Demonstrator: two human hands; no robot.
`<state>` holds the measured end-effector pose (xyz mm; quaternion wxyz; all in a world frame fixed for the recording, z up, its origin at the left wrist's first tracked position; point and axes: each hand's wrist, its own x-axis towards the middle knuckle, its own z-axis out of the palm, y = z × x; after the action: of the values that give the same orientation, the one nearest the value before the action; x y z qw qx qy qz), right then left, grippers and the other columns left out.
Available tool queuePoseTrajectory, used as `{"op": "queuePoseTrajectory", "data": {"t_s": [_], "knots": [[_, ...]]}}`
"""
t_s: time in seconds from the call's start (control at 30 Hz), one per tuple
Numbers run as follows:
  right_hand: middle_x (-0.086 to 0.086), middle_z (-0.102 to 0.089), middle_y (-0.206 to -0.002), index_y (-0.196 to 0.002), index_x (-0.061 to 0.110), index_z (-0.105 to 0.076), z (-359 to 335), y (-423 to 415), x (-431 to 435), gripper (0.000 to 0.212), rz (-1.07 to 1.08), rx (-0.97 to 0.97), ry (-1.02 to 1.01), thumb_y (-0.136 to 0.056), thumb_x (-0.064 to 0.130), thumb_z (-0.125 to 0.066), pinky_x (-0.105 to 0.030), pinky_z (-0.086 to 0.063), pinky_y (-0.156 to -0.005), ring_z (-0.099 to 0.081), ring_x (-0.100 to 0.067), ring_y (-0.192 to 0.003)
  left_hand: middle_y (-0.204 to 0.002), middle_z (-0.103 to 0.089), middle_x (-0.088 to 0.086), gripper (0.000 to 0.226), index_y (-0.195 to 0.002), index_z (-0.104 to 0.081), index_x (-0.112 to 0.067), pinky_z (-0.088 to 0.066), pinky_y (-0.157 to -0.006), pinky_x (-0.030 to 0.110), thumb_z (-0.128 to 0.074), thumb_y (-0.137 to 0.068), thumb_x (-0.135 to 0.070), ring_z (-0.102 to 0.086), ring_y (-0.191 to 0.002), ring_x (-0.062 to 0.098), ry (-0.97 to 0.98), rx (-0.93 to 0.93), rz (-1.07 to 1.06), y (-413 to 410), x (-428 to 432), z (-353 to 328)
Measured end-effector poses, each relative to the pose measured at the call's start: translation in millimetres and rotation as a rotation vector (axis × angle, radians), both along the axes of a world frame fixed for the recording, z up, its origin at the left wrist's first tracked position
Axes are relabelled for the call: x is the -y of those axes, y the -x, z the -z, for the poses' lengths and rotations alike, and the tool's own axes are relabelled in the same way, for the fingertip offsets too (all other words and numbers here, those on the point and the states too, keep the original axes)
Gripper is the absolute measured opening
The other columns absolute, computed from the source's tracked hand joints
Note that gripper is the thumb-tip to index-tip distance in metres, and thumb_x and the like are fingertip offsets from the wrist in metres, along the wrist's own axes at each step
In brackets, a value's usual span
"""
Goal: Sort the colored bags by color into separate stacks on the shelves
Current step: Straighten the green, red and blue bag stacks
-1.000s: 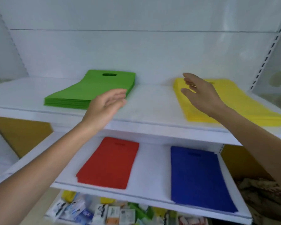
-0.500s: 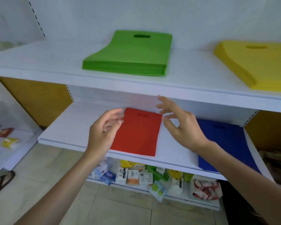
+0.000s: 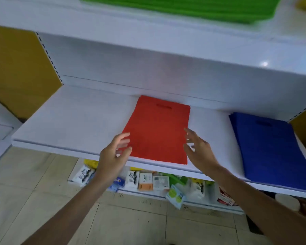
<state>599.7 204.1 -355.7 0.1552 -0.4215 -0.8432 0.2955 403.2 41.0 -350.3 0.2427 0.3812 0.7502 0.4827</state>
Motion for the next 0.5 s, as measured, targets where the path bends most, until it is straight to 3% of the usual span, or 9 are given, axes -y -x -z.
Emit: {"op": "queuePoseTrajectory", "data": {"t_s": [0.07, 0.13, 0.23, 0.33, 0.4, 0.5], "knots": [[-0.009, -0.050, -0.133, -0.146, 0.023, -0.025, 16.7, 3.2, -18.3, 0.057, -0.070, 0.215, -0.057, -0.095, 0.018, -0.048, -0.033, -0.040, -0.098, -0.048, -0.022, -0.121, -0.119, -0.059, -0.006, 0.040, -0.126, -0.051, -0.025, -0.040, -0.092, 0.022, -0.057, -0.089, -0.013, -0.054, -0.109, 0.006, 0.070, -0.112, 0.074, 27.3, -8.4, 25.3], [-0.008, -0.044, -0.140, -0.148, 0.022, -0.020, 30.2, 6.4, -37.7, 0.059, -0.076, 0.310, -0.095, -0.095, 0.019, -0.047, -0.032, -0.037, -0.101, -0.044, -0.022, -0.126, -0.123, -0.057, -0.002, 0.040, -0.128, -0.051, -0.023, -0.038, -0.092, 0.024, -0.056, -0.089, -0.014, -0.052, -0.110, 0.010, 0.089, -0.185, 0.075, 53.2, -23.7, 41.8], [-0.011, -0.043, -0.141, -0.147, 0.021, -0.021, 50.6, 9.0, -62.1, 0.058, 0.031, 0.322, -0.092, -0.095, 0.020, -0.047, -0.036, -0.040, -0.101, -0.046, -0.025, -0.126, -0.124, -0.056, 0.005, 0.038, -0.128, -0.051, -0.023, -0.039, -0.093, 0.029, -0.053, -0.091, -0.016, -0.052, -0.113, 0.018, 0.124, -0.238, 0.034, 73.3, -49.3, 56.4], [-0.016, -0.046, -0.135, -0.145, 0.015, -0.024, 68.2, 16.5, -66.2, 0.055, 0.280, 0.254, 0.125, -0.095, 0.020, -0.046, -0.038, -0.053, -0.079, -0.054, -0.032, -0.110, -0.125, -0.054, 0.011, 0.045, -0.134, -0.045, -0.019, -0.040, -0.096, 0.038, -0.052, -0.091, -0.029, -0.050, -0.115, 0.027, 0.253, -0.226, -0.017, 77.7, -66.2, 83.7], [-0.019, -0.046, -0.131, -0.139, 0.006, -0.030, 78.9, 22.0, -62.2, 0.048, 0.390, 0.269, 0.159, -0.096, 0.022, -0.042, -0.036, -0.052, -0.067, -0.053, -0.035, -0.107, -0.131, -0.049, 0.016, 0.061, -0.138, -0.035, -0.013, -0.039, -0.099, 0.043, -0.049, -0.087, -0.042, -0.045, -0.119, 0.032, 0.393, -0.198, -0.054, 71.9, -73.2, 96.6], [-0.020, -0.047, -0.128, -0.133, 0.002, -0.033, 84.6, 33.6, -62.5, 0.045, 0.432, 0.229, 0.138, -0.097, 0.026, -0.040, -0.035, -0.048, -0.073, -0.049, -0.035, -0.111, -0.141, -0.041, 0.012, 0.074, -0.148, -0.009, -0.013, -0.037, -0.105, 0.042, -0.048, -0.091, -0.040, -0.040, -0.128, 0.030, 0.456, -0.165, -0.001, 59.9, -81.5, 99.2]]}}
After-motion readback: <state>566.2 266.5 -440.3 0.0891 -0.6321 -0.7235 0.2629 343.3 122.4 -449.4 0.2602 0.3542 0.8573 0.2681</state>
